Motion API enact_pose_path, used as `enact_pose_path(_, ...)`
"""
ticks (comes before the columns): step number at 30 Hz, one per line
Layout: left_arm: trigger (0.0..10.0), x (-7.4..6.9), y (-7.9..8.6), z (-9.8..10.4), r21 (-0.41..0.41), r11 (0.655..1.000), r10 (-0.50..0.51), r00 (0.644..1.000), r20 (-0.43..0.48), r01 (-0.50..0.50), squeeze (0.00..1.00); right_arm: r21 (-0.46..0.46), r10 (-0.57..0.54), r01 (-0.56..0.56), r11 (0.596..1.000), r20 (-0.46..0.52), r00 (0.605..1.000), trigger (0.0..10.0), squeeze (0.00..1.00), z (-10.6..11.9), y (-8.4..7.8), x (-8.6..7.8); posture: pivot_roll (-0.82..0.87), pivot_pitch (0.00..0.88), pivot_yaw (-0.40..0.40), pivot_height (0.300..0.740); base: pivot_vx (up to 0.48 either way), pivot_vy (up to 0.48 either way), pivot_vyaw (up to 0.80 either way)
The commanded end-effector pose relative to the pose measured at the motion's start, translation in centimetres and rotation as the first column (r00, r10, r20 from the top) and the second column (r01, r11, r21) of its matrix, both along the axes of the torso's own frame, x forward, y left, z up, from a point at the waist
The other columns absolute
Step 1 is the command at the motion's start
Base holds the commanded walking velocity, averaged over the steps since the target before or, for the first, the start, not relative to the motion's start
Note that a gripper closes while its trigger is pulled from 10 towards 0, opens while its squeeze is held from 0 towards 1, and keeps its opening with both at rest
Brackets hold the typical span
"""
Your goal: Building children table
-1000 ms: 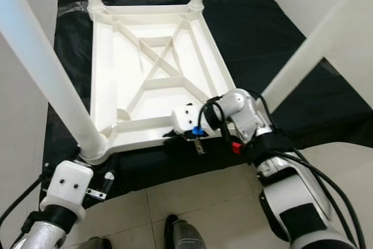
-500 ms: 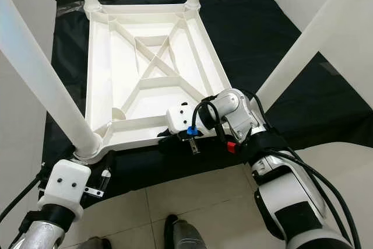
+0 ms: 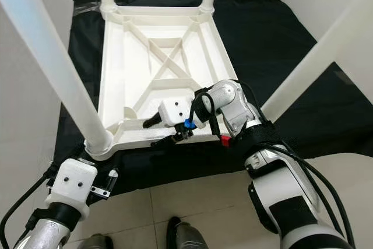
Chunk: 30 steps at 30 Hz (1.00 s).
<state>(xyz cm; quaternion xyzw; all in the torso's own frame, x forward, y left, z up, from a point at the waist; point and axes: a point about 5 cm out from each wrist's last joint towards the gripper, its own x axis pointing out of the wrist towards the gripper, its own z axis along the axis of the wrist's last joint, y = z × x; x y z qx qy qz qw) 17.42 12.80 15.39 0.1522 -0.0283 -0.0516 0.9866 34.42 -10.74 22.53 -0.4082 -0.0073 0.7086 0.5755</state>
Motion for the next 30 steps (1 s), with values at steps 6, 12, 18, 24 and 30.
enact_pose_path(6, 10.0, -0.3, -0.1, -0.2, -0.001, 1.0, -0.01, 1.0, -0.018, 0.01, 0.0, 0.014, -0.046, 0.047, 0.999, -0.029, 0.999, 10.0, 0.0, 2.0, -2.7, 0.2, 0.09, 0.16, -0.095, 0.74, 0.0, 0.0, 0.0)
enact_pose_path(12, 10.0, -1.0, -0.4, 0.1, 0.005, 1.0, -0.028, 0.999, -0.02, 0.028, 0.0, 0.106, -0.127, 0.133, 0.985, -0.062, 0.99, 10.0, 0.0, 3.2, -5.2, -0.3, 0.1, 0.149, -0.091, 0.74, 0.0, 0.0, 0.0)
enact_pose_path(18, 10.0, -1.5, -1.0, 0.3, 0.003, 0.999, -0.054, 0.998, -0.03, 0.055, 0.0, 0.279, -0.208, 0.231, 0.932, -0.11, 0.972, 10.0, 0.0, 3.4, -5.7, -1.0, 0.1, 0.138, -0.079, 0.74, 0.0, 0.0, 0.0)
enact_pose_path(24, 10.0, -1.3, -1.3, 0.2, 0.003, 0.997, -0.075, 0.997, -0.033, 0.075, 0.0, 0.417, -0.303, 0.377, 0.827, -0.235, 0.924, 10.0, 0.0, 2.3, -5.1, -2.1, 0.1, 0.128, -0.07, 0.74, 0.0, 0.0, 0.0)
enact_pose_path(30, 10.0, -1.0, -1.5, 0.4, 0.003, 0.997, -0.081, 0.996, -0.026, 0.081, 0.0, 0.523, -0.44, 0.577, 0.628, -0.373, 0.817, 10.0, 0.0, 0.7, -4.3, -2.9, 0.1, 0.125, -0.066, 0.74, 0.0, 0.0, 0.0)
